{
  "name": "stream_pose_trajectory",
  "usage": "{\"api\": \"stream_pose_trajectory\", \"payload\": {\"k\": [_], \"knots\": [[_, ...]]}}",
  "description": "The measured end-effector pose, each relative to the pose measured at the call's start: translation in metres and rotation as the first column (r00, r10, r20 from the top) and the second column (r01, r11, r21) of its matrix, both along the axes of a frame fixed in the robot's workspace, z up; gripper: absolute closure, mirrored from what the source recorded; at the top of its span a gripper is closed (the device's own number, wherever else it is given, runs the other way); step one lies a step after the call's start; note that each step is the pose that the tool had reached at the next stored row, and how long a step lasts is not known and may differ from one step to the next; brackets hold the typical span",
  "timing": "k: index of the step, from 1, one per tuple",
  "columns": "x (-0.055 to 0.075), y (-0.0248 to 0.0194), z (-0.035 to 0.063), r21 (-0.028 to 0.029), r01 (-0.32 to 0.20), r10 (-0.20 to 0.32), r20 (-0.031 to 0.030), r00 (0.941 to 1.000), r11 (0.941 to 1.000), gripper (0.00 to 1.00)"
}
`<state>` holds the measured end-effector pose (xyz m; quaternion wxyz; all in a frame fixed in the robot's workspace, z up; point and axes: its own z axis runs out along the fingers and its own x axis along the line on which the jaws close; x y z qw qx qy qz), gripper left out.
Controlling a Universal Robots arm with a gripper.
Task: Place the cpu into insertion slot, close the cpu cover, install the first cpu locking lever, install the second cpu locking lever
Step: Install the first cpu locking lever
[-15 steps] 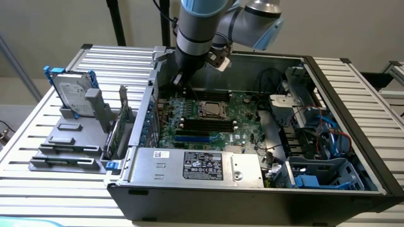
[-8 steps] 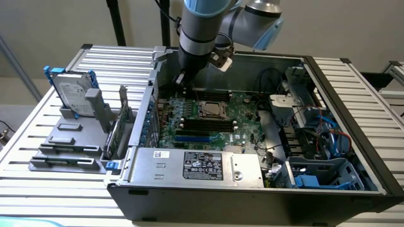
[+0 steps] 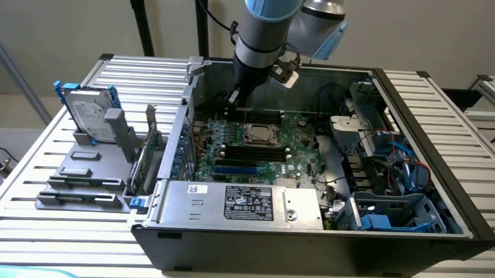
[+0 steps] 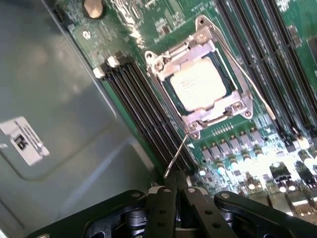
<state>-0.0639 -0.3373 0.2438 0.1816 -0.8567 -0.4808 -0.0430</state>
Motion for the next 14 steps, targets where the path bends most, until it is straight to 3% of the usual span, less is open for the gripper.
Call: {"api": "stream_pose_trajectory", "payload": {"k": [5, 10, 14], "knots": [[0.017, 0.0000, 0.0000, -0.0001, 0.002, -0.002, 0.0000, 1.0000, 1.0000, 0.89], [0.017, 0.0000, -0.0023, -0.0032, 0.004, -0.004, 0.0006, 1.0000, 1.0000, 0.89], [0.014, 0.0000, -0.0081, -0.0054, 0.014, -0.014, 0.0096, 0.9999, 0.9999, 0.89]]}}
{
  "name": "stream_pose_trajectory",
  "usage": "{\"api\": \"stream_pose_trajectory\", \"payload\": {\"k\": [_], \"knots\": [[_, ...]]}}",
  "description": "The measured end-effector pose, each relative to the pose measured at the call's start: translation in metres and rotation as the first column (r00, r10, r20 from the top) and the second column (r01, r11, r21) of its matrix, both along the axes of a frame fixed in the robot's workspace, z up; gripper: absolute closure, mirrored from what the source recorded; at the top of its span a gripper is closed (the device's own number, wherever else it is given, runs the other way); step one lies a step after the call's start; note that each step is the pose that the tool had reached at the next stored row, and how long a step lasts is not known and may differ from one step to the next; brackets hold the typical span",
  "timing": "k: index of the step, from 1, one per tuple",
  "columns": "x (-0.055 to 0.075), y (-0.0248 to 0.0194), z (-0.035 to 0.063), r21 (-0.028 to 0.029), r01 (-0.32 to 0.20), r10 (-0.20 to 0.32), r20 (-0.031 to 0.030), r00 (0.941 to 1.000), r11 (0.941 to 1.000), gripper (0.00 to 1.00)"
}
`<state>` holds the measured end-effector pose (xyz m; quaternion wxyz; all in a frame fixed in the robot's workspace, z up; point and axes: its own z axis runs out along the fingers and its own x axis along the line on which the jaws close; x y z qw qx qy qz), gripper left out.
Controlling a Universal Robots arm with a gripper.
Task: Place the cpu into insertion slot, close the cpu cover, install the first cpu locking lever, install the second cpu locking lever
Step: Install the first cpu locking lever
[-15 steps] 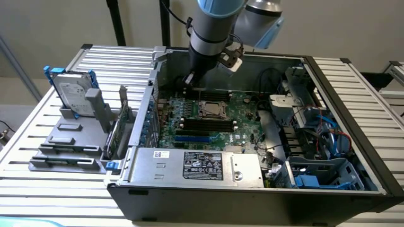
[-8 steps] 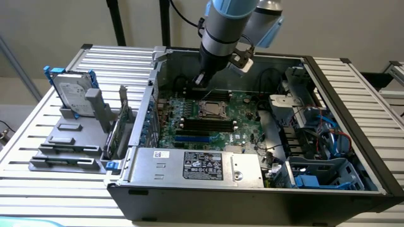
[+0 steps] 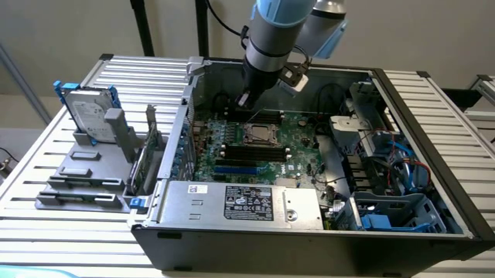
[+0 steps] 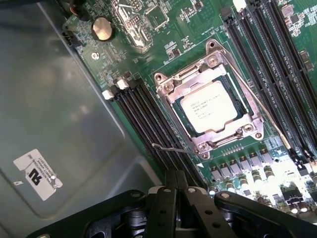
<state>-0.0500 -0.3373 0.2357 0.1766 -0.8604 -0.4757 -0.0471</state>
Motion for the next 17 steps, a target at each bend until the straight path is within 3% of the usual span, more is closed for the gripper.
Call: {"api": "stream_pose_trajectory", "payload": {"k": [2, 8, 13, 17], "knots": [[-0.001, 0.0000, -0.0038, 0.0001, 0.012, -0.012, 0.0031, 0.9999, 0.9999, 0.89], [-0.004, 0.0000, -0.0146, -0.0025, 0.065, -0.065, 0.0045, 0.9979, 0.9979, 0.89], [-0.007, 0.0000, -0.0230, -0.0094, 0.097, -0.097, 0.0051, 0.9953, 0.9953, 0.89], [-0.009, 0.0000, -0.0285, -0.0181, 0.117, -0.117, 0.0060, 0.9931, 0.9930, 0.89]]}}
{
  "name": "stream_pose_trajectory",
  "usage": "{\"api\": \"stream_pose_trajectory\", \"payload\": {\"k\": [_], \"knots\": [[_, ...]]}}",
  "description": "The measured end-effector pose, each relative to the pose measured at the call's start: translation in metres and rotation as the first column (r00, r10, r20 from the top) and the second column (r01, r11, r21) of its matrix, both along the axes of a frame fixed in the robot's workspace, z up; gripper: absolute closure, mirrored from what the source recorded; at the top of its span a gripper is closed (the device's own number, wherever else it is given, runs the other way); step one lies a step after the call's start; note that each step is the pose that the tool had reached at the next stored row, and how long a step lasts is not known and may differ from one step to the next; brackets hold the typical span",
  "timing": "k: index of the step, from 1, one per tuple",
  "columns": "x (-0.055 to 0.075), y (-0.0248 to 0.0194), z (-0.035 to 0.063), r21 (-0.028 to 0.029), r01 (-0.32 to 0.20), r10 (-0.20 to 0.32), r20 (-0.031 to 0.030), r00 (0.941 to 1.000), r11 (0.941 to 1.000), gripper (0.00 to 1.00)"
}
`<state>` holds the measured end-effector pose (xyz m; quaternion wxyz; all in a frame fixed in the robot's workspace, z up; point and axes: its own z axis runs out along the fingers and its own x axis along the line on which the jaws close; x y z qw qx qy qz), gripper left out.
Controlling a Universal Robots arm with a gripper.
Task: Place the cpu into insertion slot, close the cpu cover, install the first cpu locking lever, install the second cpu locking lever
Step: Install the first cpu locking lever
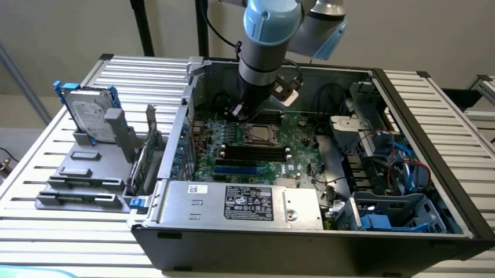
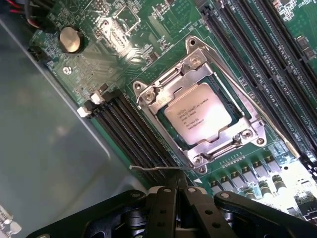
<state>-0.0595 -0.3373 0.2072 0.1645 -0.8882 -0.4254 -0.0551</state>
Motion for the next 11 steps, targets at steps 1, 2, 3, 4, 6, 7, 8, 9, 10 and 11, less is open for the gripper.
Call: {"api": "stream_pose_trajectory", "payload": {"k": [1, 2, 3, 4, 6, 7, 8, 9, 10, 11], "knots": [[-0.0004, 0.0000, -0.0012, -0.0028, 0.005, -0.005, 0.0000, 1.0000, 1.0000, 0.89], [-0.0006, 0.0000, -0.0024, -0.0060, 0.009, -0.009, 0.0000, 1.0000, 0.9999, 0.89], [-0.0007, 0.0001, -0.0034, -0.0096, 0.013, -0.013, 0.0000, 0.9999, 0.9999, 0.89], [-0.0007, 0.0002, -0.0043, -0.0135, 0.017, -0.017, 0.0000, 0.9999, 0.9998, 0.89], [-0.0007, 0.0007, -0.0058, -0.0207, 0.023, -0.023, 0.0001, 0.9997, 0.9995, 0.89], [-0.0007, 0.0012, -0.0064, -0.0237, 0.026, -0.026, 0.0001, 0.9997, 0.9994, 0.89], [-0.0007, 0.0018, -0.0068, -0.0262, 0.028, -0.028, 0.0002, 0.9996, 0.9993, 0.89], [-0.0007, 0.0026, -0.0072, -0.0279, 0.030, -0.030, 0.0002, 0.9995, 0.9992, 0.89], [-0.0007, 0.0038, -0.0075, -0.0287, 0.032, -0.032, 0.0003, 0.9995, 0.9991, 0.89], [-0.0007, 0.0051, -0.0078, -0.0295, 0.034, -0.034, 0.0004, 0.9994, 0.9990, 0.89]]}}
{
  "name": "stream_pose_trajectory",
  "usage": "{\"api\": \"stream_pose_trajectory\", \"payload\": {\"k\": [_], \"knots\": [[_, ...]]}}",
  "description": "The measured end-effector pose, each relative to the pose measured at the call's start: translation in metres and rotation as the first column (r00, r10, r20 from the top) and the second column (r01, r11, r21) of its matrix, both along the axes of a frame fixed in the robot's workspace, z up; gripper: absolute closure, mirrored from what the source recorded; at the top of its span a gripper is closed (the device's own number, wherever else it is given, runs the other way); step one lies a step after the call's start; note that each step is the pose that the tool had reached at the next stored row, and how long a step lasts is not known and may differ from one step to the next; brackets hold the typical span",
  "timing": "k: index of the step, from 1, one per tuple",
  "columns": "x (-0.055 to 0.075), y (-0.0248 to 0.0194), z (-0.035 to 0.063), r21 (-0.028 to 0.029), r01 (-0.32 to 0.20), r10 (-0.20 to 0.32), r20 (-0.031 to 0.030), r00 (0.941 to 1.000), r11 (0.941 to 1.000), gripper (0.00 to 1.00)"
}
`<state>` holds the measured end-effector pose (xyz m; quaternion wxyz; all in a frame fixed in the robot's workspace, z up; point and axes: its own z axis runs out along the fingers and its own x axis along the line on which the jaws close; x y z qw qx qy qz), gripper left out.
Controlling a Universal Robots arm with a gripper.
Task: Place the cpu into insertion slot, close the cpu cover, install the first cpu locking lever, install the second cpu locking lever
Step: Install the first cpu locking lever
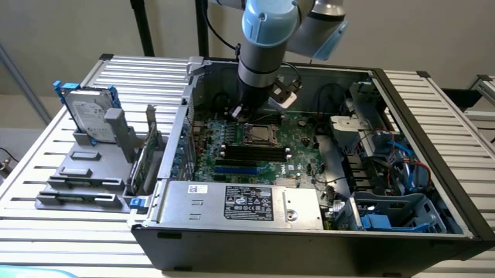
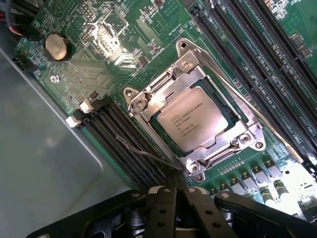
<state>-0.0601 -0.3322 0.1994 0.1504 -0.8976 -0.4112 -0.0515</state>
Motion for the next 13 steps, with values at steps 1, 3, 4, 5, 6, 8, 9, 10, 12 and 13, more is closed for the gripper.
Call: {"api": "stream_pose_trajectory", "payload": {"k": [1, 3, 4, 5, 6, 8, 9, 10, 12, 13], "knots": [[0.0000, 0.0013, -0.0002, -0.0005, 0.001, -0.001, 0.0001, 1.0000, 1.0000, 0.89], [0.0001, 0.0029, -0.0004, -0.0033, 0.005, -0.005, 0.0001, 1.0000, 1.0000, 0.89], [0.0001, 0.0029, -0.0004, -0.0062, 0.006, -0.006, 0.0001, 1.0000, 1.0000, 0.89], [0.0001, 0.0029, -0.0004, -0.0093, 0.007, -0.007, 0.0002, 1.0000, 0.9999, 0.89], [0.0002, 0.0030, -0.0004, -0.0123, 0.009, -0.009, 0.0000, 1.0000, 0.9999, 0.89], [0.0004, 0.0029, -0.0004, -0.0189, 0.011, -0.011, -0.0005, 0.9999, 0.9998, 0.89], [0.0006, 0.0029, -0.0003, -0.0224, 0.012, -0.012, -0.0007, 0.9999, 0.9997, 0.89], [0.0010, 0.0029, -0.0003, -0.0257, 0.012, -0.012, -0.0009, 0.9999, 0.9996, 0.89], [0.0019, 0.0032, -0.0003, -0.0302, 0.013, -0.013, -0.0010, 0.9999, 0.9995, 0.89], [0.0026, 0.0035, -0.0004, -0.0320, 0.013, -0.013, -0.0009, 0.9999, 0.9994, 0.89]]}}
